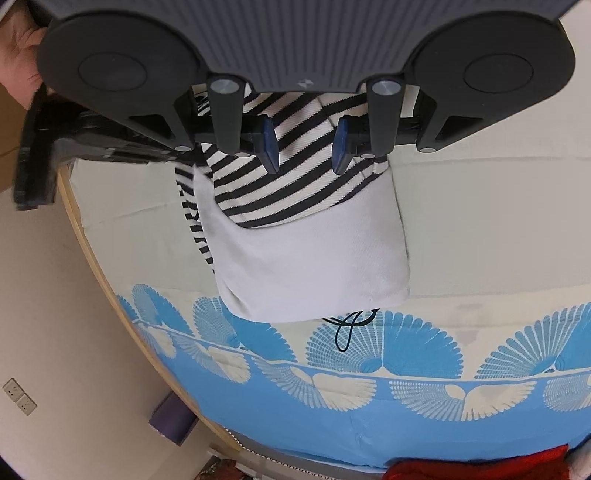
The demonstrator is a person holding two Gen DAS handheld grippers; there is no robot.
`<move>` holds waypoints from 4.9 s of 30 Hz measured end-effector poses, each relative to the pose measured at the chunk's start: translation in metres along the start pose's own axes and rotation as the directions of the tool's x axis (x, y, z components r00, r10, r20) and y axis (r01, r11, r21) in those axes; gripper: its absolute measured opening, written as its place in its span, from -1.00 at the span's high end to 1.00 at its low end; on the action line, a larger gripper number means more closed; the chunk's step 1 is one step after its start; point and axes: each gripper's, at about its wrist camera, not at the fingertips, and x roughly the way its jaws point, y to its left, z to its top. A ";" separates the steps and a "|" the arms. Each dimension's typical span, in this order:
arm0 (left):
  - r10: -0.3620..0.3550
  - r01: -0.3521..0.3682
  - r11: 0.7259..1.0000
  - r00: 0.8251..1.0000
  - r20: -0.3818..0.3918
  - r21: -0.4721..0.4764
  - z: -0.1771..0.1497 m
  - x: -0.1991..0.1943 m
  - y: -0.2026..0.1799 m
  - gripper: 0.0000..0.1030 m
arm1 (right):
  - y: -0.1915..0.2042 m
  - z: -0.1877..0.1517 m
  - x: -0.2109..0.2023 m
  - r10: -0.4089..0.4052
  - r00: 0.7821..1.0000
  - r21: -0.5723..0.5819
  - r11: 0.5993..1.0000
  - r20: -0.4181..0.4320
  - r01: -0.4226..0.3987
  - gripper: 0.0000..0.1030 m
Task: Fold small clothes
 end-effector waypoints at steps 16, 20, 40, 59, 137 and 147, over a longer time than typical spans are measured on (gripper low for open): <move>-0.010 0.016 0.991 0.999 -0.041 0.131 -0.009 0.019 -0.035 0.21 | -0.070 -0.023 -0.070 0.104 0.991 0.145 0.983 0.082 -0.116 0.96; -0.001 0.006 0.988 0.999 -0.036 0.155 -0.010 0.021 -0.041 0.21 | -0.067 -0.023 -0.049 0.046 0.999 0.137 0.989 0.016 -0.048 0.96; 0.141 0.011 0.879 0.949 -0.281 0.477 -0.051 0.074 -0.057 0.14 | -0.066 -0.028 -0.014 -0.033 0.991 0.088 0.995 -0.130 0.045 0.97; 0.147 -0.142 0.980 0.989 -0.026 0.141 0.023 0.015 0.011 -0.09 | -0.073 0.014 -0.051 0.028 0.957 0.242 0.965 0.287 -0.101 0.09; 0.117 -0.081 0.985 0.962 0.245 -0.151 0.087 0.006 0.143 -0.16 | 0.054 0.108 0.096 0.022 0.976 0.205 0.976 0.217 -0.067 0.83; 0.193 -0.196 0.968 0.981 0.035 0.160 0.042 0.043 0.108 -0.31 | 0.050 0.099 0.086 -0.056 0.976 0.213 0.977 0.210 0.010 0.38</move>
